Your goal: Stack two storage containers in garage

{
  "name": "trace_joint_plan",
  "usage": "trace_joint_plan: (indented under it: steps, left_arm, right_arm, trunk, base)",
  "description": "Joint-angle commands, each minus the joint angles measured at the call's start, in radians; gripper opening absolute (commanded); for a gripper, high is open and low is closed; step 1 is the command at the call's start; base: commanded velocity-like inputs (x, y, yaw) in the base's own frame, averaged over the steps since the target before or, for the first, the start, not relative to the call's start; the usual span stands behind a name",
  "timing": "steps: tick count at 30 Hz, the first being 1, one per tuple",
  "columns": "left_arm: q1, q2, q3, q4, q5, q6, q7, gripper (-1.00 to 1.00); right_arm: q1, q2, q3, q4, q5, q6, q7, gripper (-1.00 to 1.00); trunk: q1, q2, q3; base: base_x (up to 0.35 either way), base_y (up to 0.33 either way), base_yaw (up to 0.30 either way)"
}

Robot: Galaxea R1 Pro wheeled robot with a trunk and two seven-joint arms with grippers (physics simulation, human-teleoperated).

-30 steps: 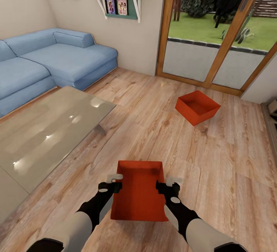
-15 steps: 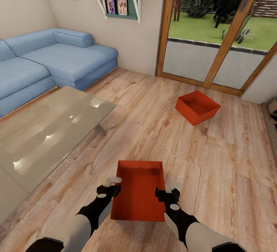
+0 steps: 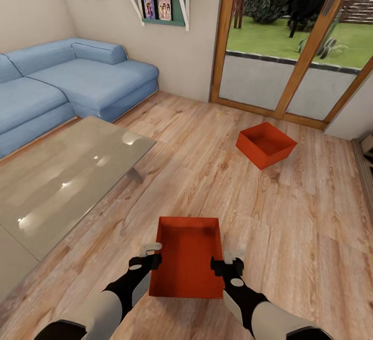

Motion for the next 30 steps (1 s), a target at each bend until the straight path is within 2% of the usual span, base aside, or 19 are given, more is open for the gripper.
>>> trace_joint_plan:
  steps: [1, 12, 16, 25, 28, 30]
  left_arm:
    - [-0.001, 0.0, -0.009, 0.001, 0.011, -0.002, 0.005, 1.0]
    - [-0.001, 0.009, -0.008, 0.031, 0.012, -0.003, 0.005, 1.0]
    - [-0.001, 0.008, -0.009, 0.057, 0.012, -0.003, 0.005, 1.0]
    - [-0.001, 0.008, -0.009, 0.076, 0.012, -0.004, 0.005, 1.0]
    - [-0.001, 0.009, -0.009, 0.08, 0.013, -0.019, 0.005, 1.0]
    - [-0.001, 0.009, -0.009, 0.102, 0.013, -0.053, 0.005, 1.0]
  right_arm:
    - [-0.001, 0.0, 0.008, 0.01, -0.005, -0.004, -0.005, 1.0]
    - [-0.001, -0.003, 0.008, 0.066, -0.007, -0.013, 0.0, 1.0]
    - [-0.001, -0.004, 0.008, 0.086, -0.009, -0.044, 0.028, 1.0]
    - [0.005, -0.002, 0.008, 0.115, -0.01, -0.052, 0.068, 1.0]
    - [0.005, -0.001, 0.007, 0.118, -0.009, -0.054, 0.072, 1.0]
    - [0.005, -0.001, 0.007, 0.118, -0.009, -0.055, 0.073, 1.0]
  trunk:
    - [0.0, 0.0, -0.001]
    - [0.0, 0.0, -0.001]
    - [0.0, 0.0, -0.001]
    - [0.0, 0.0, -0.001]
    - [0.0, 0.0, -0.001]
    - [0.0, 0.0, -0.001]
  base:
    - [0.0, 0.0, 0.0]
    - [0.0, 0.0, 0.0]
    - [0.0, 0.0, 0.0]
    - [0.0, 0.0, 0.0]
    - [0.0, 0.0, 0.0]
    - [0.0, 0.0, 0.0]
